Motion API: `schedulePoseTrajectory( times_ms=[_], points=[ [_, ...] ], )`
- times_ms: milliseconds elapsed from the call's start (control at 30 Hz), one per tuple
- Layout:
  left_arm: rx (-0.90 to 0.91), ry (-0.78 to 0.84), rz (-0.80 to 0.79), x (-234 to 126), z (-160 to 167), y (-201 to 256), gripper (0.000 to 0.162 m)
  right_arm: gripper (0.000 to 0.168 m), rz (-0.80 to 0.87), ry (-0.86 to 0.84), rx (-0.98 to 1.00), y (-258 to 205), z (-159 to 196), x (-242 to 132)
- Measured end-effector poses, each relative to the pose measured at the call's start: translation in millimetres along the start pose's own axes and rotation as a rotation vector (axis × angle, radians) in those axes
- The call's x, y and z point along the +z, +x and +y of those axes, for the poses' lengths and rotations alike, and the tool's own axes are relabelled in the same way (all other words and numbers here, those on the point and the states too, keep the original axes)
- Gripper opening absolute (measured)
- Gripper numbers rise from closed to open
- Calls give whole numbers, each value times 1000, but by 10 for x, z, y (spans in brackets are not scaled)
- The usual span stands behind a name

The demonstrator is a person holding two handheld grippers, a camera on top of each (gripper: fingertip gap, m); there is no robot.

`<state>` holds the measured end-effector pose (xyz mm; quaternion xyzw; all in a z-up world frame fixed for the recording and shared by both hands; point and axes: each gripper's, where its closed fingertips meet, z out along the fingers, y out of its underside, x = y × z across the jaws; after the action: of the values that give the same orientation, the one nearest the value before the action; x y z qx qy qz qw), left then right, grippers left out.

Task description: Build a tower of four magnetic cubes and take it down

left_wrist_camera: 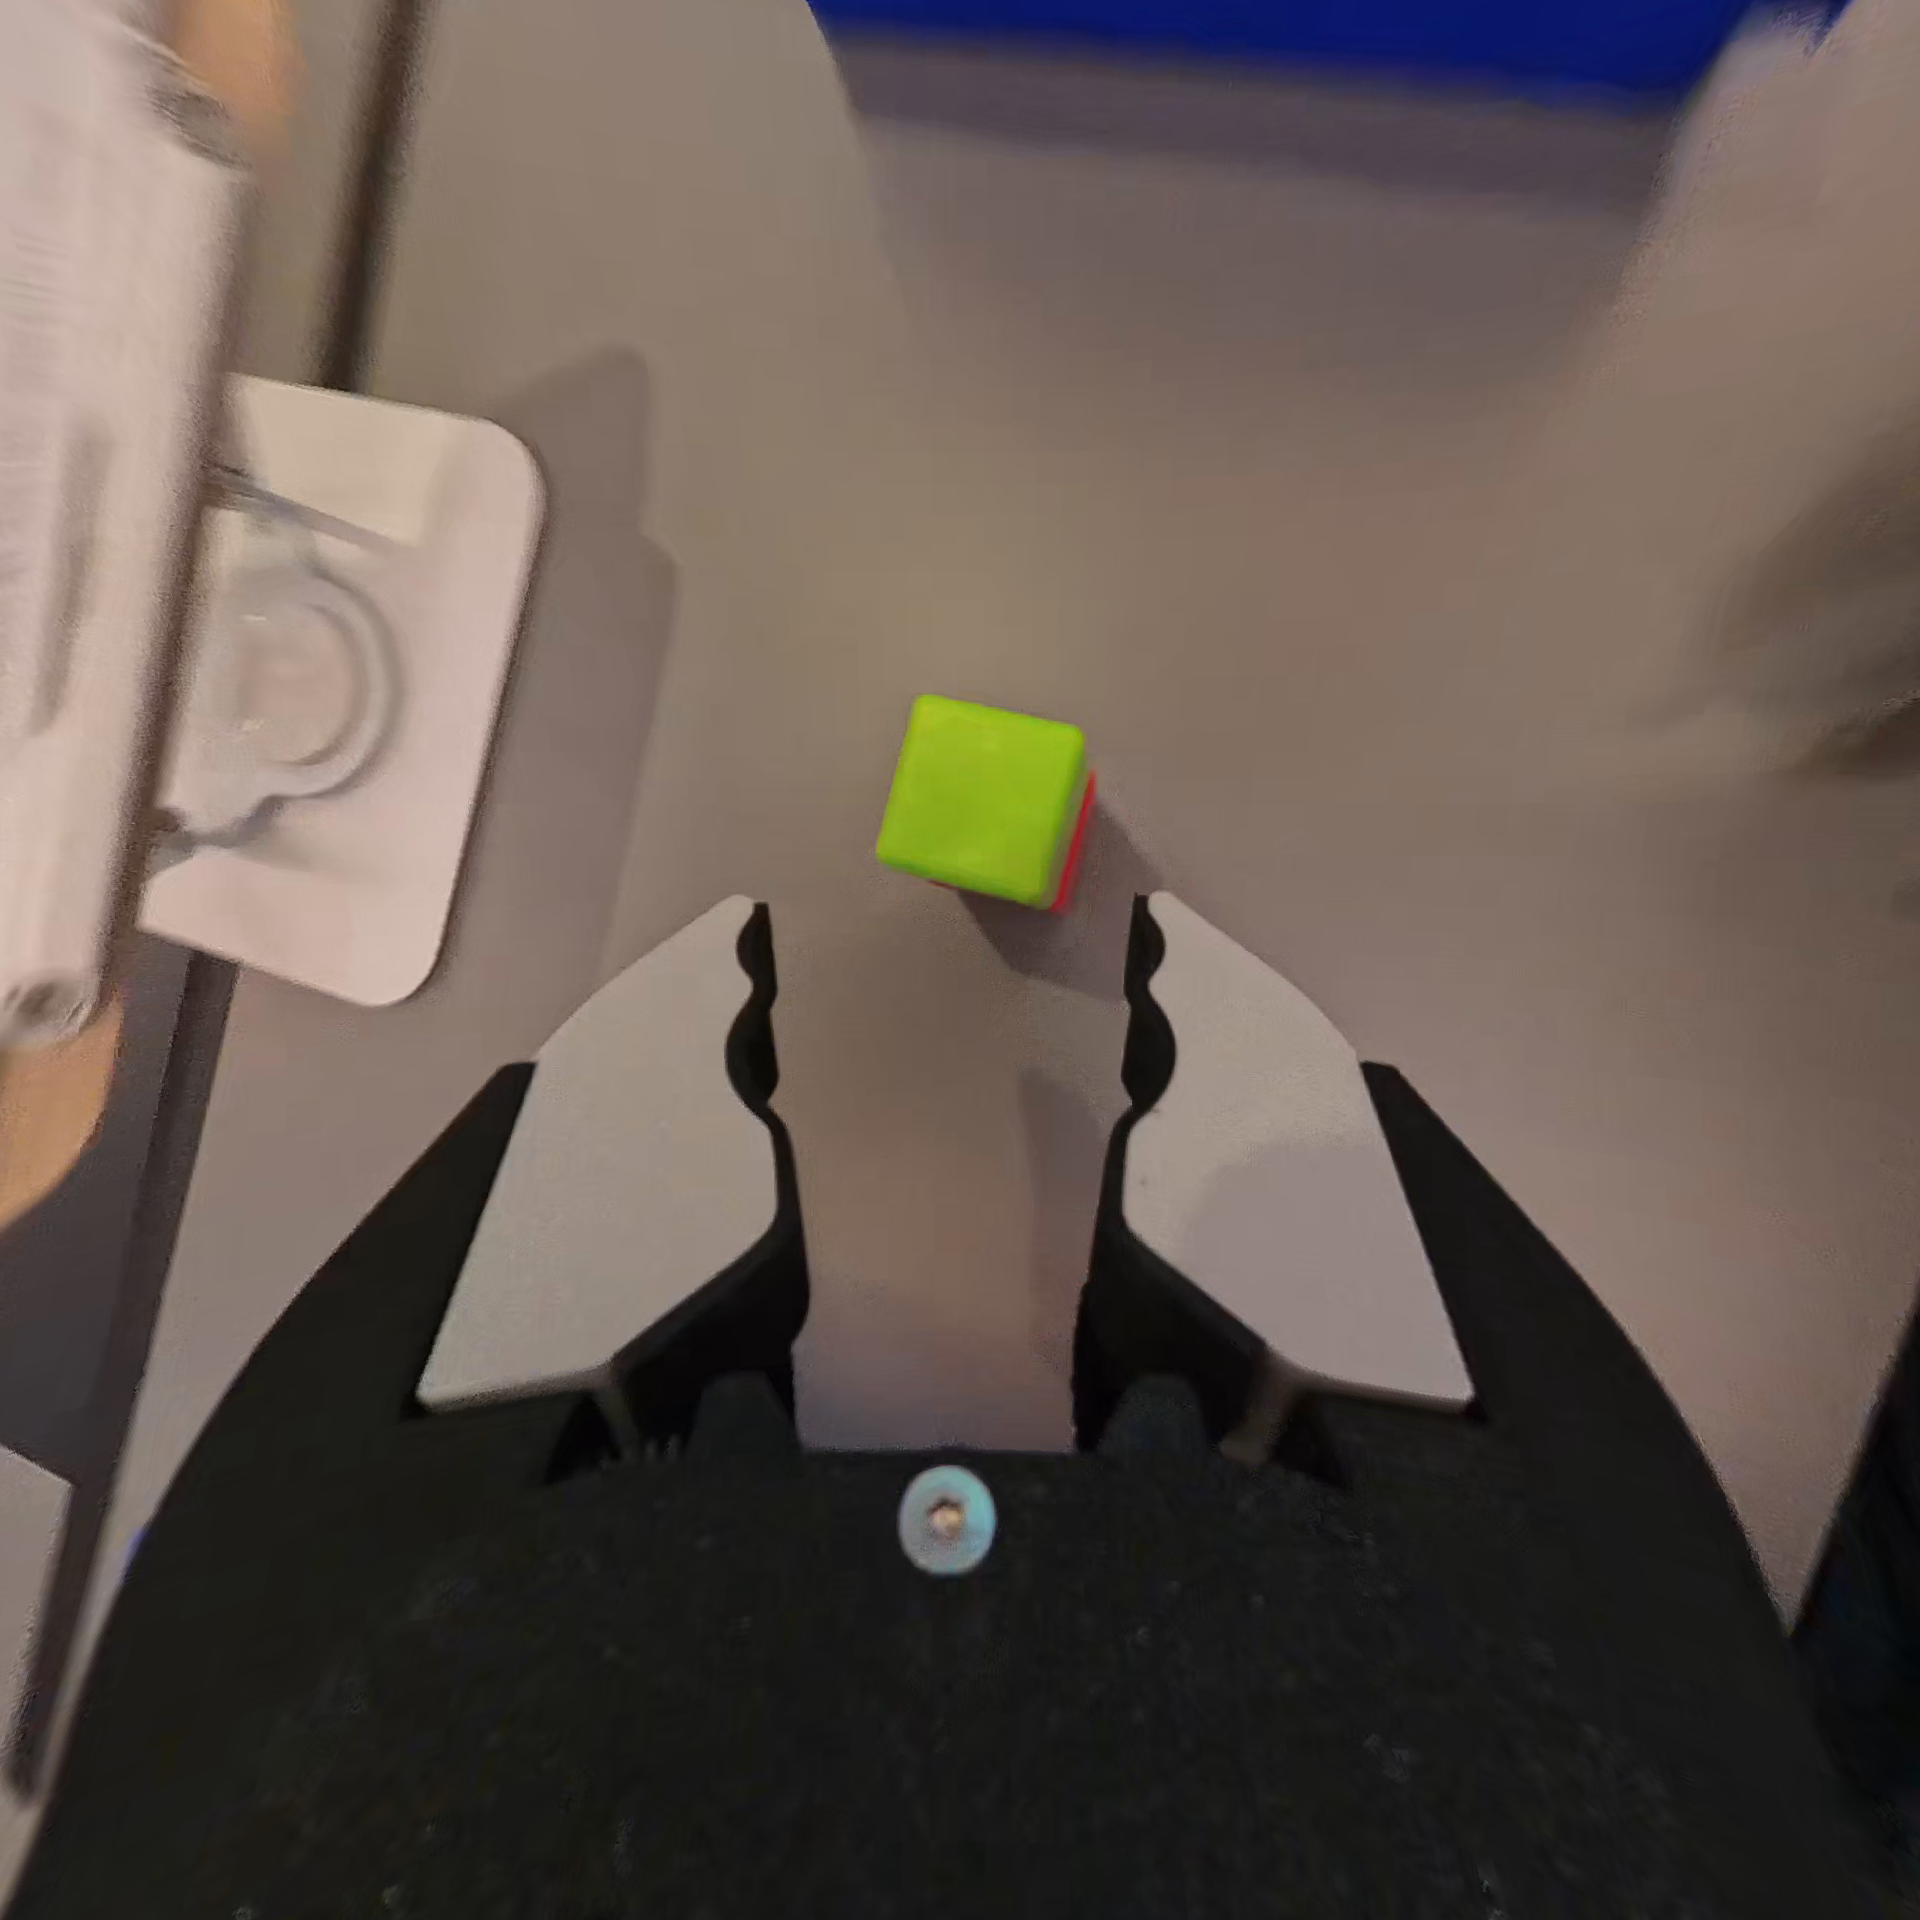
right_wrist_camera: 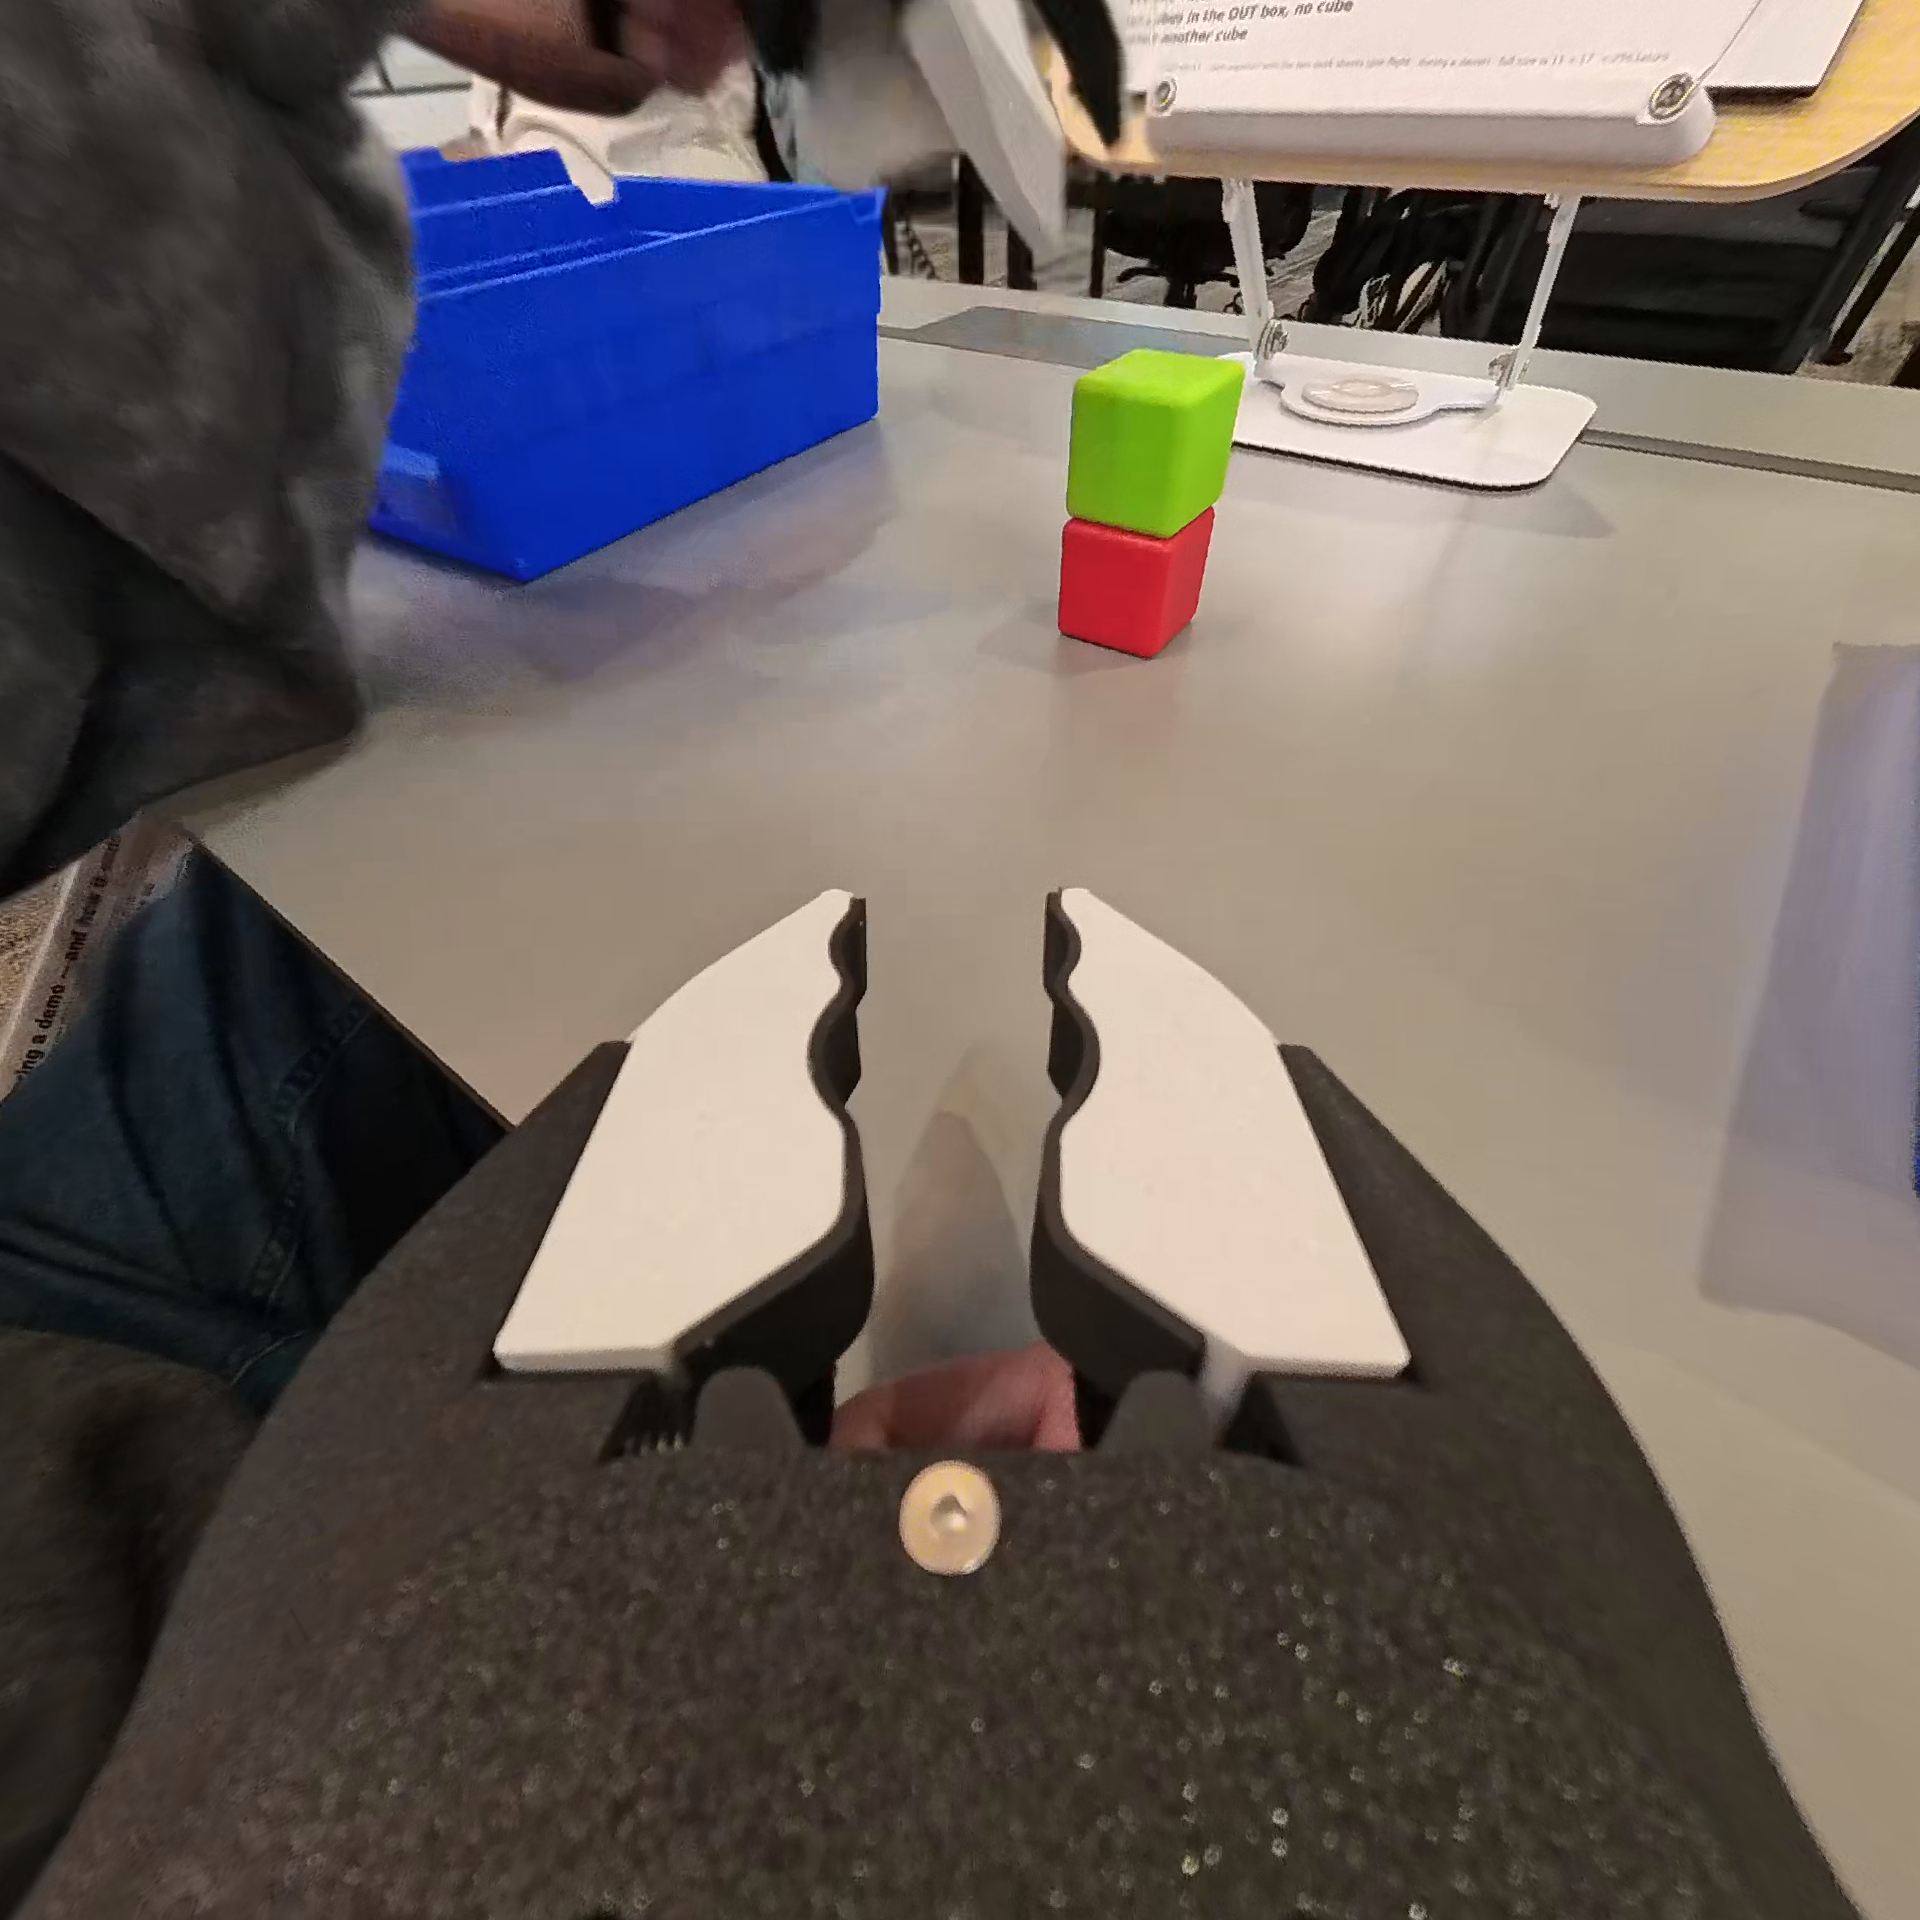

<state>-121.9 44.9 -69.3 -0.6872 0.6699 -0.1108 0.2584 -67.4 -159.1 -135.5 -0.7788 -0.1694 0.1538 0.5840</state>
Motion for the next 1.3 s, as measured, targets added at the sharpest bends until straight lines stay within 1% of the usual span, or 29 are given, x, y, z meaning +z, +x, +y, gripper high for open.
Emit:
schedulePoseTrajectory(
  times_ms=[67,133,200,267,367,433,533,600,667,700,767,800,867,967,1033,1167,1233,1300],
  points=[
    [-104,175,-76,-415,18,109,63,32,1,2,4,5,-2,-2],
    [-215,310,-192,-803,221,238,62,33,2,4,6,8,-5,-3],
    [-321,395,-287,-1101,580,437,61,33,4,7,9,8,-12,-5],
    [-419,432,-379,-1303,1037,644,61,34,8,6,10,7,-12,-6],
    [-591,386,-492,-1399,1776,884,62,35,8,4,7,-5,-8,4],
    [-682,352,-488,-1382,2100,1016,62,35,6,0,5,-15,-2,19],
    [-802,311,-497,-1400,2360,945,62,35,5,-8,-6,-31,11,37],
    [-887,272,-547,-1466,2443,700,62,35,6,-10,-9,-37,13,43],
    [-947,225,-621,-1540,2495,329,63,35,5,-11,-9,-39,17,44],
    [-975,213,-632,-1541,2490,125,63,35,5,-12,-10,-39,17,45],
    [-1067,166,-595,-1467,2485,-268,70,35,5,-13,-11,-39,19,44],
    [-1109,148,-590,-1420,2491,-474,70,35,4,-14,-13,-41,22,45],
    [-1189,125,-563,-1269,2491,-861,67,35,3,-17,-15,-42,31,47],
    [-1264,9,-508,-944,2591,-1292,68,35,-1,-19,-16,-44,35,41],
    [-1311,-51,-447,-741,2642,-1440,68,35,0,-18,-16,-38,32,34],
    [-1346,-175,-357,-397,2753,-1522,76,35,-3,-20,-10,-31,34,32],
    [-1349,-207,-383,-315,2839,-1562,71,35,-1,-20,-15,-30,35,28],
    [-1369,-248,-375,-229,2955,-1523,70,35,1,-22,-17,-27,37,29]
  ],
)
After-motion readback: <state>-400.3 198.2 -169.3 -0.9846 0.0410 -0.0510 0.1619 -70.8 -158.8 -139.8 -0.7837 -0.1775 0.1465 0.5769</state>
